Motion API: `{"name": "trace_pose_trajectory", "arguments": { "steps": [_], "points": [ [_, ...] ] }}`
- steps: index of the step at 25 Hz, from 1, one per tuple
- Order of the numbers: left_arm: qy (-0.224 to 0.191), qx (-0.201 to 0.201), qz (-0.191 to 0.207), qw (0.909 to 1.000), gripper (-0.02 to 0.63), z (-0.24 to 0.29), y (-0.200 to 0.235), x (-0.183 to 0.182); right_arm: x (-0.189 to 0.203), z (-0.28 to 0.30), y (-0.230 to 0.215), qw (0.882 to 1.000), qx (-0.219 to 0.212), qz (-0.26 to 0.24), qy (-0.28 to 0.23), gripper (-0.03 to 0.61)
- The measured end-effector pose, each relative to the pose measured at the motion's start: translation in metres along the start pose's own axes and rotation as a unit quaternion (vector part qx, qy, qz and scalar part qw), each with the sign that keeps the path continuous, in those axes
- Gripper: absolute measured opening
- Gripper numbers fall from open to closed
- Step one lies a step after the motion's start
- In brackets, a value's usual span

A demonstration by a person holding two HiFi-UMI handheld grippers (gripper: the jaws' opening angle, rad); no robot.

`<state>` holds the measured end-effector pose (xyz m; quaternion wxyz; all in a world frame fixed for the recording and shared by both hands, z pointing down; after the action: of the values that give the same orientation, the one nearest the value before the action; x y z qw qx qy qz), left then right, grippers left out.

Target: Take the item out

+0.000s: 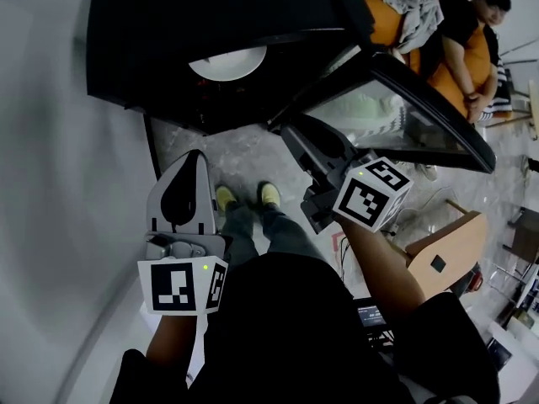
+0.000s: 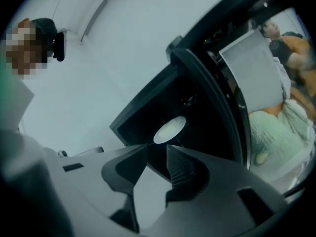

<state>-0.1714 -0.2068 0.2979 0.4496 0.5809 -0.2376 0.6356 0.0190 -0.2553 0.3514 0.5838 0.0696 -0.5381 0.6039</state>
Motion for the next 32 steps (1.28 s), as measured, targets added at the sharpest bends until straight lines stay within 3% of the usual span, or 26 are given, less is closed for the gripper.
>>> {"name": "trace_pose_trajectory", "arguments": {
  "steps": [5, 12, 19, 27, 28, 30, 32],
  "points": [
    [0.025, -0.012, -0.006, 0.9996, 0.009, 0.003, 0.026, 0.025, 0.009, 0.06, -0.012, 0.996, -0.001, 0.087, -0.007, 0.143],
    [0.037, -0.004, -0.008, 0.9993, 0.009, 0.02, 0.03, 0.052, 0.005, 0.11, -0.015, 0.987, -0.034, 0.159, -0.019, 0.185],
    [0.034, -0.002, -0.013, 0.9993, 0.009, 0.028, 0.038, 0.059, -0.006, 0.143, -0.009, 0.966, -0.061, 0.249, -0.023, 0.201],
    [0.031, -0.001, -0.014, 0.9994, 0.009, 0.015, 0.039, 0.066, 0.001, 0.159, -0.01, 0.94, -0.047, 0.337, -0.022, 0.199],
    [0.032, -0.002, -0.014, 0.9994, 0.009, 0.013, 0.038, 0.068, 0.002, 0.158, -0.012, 0.937, -0.043, 0.345, -0.024, 0.194],
    [0.031, -0.003, -0.014, 0.9994, 0.009, 0.012, 0.037, 0.071, 0.004, 0.157, -0.014, 0.933, -0.036, 0.356, -0.03, 0.109],
    [0.032, -0.002, -0.013, 0.9994, 0.008, 0.01, 0.036, 0.072, 0.003, 0.156, -0.014, 0.93, -0.033, 0.363, -0.035, 0.066]
  ]
}}
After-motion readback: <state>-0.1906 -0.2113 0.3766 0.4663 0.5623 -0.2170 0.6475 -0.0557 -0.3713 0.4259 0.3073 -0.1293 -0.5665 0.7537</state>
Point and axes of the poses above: the fingertips, and each gripper's own axes: z forward along the fingers, y to its left, x out of its underside, the point moved 5 cm from there along -z, backward along the fingers, and after that the axes turned 10 degrees about x, right-handed, at the moved point
